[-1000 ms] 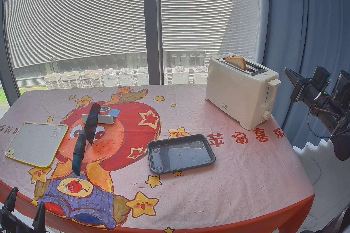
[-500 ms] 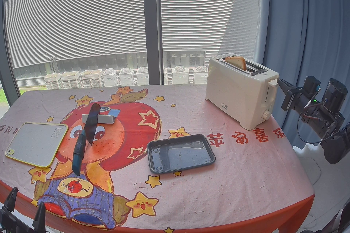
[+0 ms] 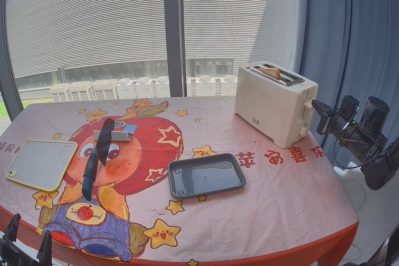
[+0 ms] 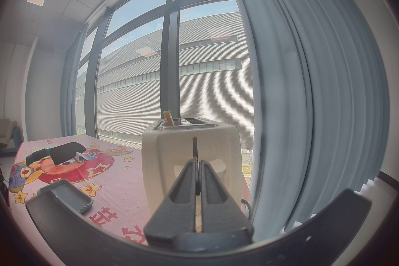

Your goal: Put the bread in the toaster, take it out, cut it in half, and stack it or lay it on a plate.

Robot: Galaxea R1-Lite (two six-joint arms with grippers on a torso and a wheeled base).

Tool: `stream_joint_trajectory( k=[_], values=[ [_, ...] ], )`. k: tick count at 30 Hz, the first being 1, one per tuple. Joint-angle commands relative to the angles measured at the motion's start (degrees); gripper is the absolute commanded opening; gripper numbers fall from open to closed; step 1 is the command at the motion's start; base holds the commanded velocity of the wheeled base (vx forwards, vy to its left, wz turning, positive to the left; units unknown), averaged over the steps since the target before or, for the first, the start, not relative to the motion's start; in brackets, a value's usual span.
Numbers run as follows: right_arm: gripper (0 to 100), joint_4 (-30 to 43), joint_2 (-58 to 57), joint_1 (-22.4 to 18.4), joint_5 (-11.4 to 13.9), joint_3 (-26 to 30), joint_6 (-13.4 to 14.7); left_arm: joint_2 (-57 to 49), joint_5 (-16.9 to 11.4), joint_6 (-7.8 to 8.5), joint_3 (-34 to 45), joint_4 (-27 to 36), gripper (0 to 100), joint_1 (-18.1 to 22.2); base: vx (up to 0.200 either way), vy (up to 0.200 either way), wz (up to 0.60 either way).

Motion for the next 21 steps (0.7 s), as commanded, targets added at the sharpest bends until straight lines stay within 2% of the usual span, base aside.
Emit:
stream_joint_trajectory(
  k=[1, 21],
  values=[
    [0, 0.14, 1.41, -0.18, 0.02, 0.22, -0.03, -0.93, 0.02, -0.09, 1.01, -0.02, 100, -0.02, 0.000, 0.000, 0.00],
    [0, 0.14, 3.79, -0.27, -0.07, 1.28, -0.12, -0.93, 0.02, 0.00, 1.01, -0.02, 100, -0.02, 0.000, 0.000, 0.00]
  ],
)
